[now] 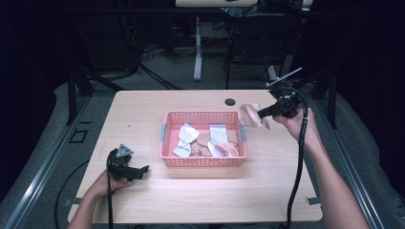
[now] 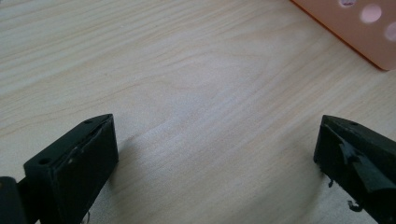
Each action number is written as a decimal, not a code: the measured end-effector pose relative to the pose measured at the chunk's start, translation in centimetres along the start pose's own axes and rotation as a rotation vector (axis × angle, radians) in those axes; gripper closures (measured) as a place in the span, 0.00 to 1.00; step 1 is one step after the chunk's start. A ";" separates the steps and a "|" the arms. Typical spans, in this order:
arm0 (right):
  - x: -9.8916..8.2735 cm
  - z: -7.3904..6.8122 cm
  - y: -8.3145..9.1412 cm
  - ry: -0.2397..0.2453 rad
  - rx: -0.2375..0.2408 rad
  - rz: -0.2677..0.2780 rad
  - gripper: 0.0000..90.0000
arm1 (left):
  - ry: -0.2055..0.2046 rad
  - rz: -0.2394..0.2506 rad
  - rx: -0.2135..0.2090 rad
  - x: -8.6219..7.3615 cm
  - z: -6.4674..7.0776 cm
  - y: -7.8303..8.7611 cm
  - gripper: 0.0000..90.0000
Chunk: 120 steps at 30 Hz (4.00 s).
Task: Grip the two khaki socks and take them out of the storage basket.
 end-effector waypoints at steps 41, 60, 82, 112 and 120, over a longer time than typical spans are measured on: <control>-8.0 8.1 -6.2 -0.211 -0.047 -0.109 0.70 | 0.000 0.000 0.000 0.0 0.0 0.0 0.00; -4.1 2.6 -5.0 -0.047 -0.040 -0.053 0.02 | -0.001 -0.001 -0.001 0.0 0.0 0.0 0.00; -0.3 -3.3 -10.0 0.103 0.021 -0.144 0.00 | -0.002 -0.001 0.000 0.0 0.0 0.0 0.00; -2.5 -4.4 -15.9 0.119 0.088 -0.305 0.63 | -0.002 -0.001 0.000 0.0 0.0 0.0 0.00; -3.0 -4.1 -16.3 0.101 0.074 -0.337 0.87 | -0.002 -0.001 0.000 0.0 0.0 0.0 0.00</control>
Point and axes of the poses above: each handheld gripper's, and its own axes: y roughly backward along the jaws, x roughly out of its top, z roughly to its right, the point moved 4 cm from there along -y, roughly forward along the jaws, and after that the axes turned 14 degrees about x, right-handed, at the moved point
